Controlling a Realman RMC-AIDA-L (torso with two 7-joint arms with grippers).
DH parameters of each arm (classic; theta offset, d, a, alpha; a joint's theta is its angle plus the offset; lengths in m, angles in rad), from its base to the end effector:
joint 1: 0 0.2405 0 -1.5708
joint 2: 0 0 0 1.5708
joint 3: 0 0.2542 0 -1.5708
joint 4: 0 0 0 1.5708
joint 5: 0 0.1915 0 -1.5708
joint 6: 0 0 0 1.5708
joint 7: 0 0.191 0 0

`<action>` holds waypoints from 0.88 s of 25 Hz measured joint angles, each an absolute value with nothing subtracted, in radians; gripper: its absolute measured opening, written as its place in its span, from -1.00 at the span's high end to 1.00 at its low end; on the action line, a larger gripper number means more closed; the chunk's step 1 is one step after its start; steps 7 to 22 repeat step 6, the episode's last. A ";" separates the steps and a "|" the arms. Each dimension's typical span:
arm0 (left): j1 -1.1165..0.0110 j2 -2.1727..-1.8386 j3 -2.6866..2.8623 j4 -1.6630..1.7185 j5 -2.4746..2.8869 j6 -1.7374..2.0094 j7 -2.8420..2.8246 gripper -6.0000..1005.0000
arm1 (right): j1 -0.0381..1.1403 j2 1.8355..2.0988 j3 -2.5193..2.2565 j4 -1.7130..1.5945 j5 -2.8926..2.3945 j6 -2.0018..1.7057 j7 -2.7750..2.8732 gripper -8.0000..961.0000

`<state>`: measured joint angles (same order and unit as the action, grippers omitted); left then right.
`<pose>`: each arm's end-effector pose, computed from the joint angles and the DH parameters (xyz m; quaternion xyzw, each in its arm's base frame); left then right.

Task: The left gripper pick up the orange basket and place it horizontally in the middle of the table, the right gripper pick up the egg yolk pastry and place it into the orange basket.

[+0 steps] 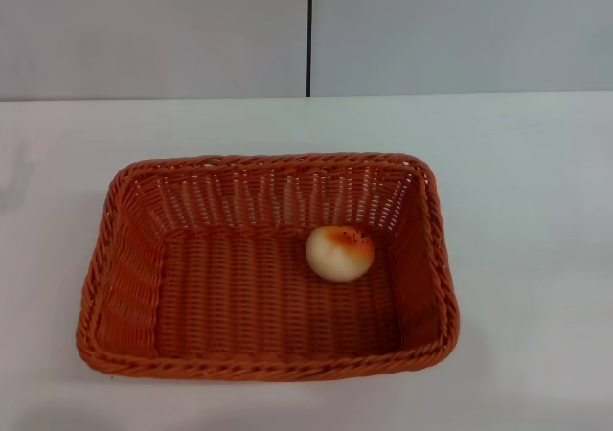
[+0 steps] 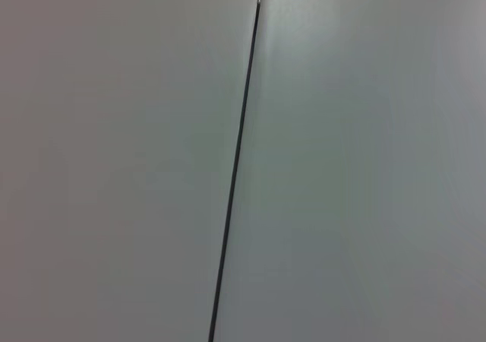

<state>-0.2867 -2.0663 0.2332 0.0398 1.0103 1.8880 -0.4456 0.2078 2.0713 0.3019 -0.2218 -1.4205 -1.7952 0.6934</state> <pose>-0.3025 0.2696 0.1145 -0.5319 -0.0965 -0.4989 0.6774 0.3577 0.2368 0.1500 -0.4968 0.1689 0.4654 0.7128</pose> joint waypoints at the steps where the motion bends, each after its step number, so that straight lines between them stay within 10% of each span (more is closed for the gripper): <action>1: -0.287 -2.066 0.230 0.040 1.010 1.888 -0.446 -0.61 | 0.213 2.071 0.304 -0.221 -1.421 -1.792 0.687 -0.62; 22: -0.291 -2.066 0.219 0.040 1.009 1.883 -0.445 -0.61 | 0.236 2.072 0.326 -0.220 -1.421 -1.774 0.679 -0.62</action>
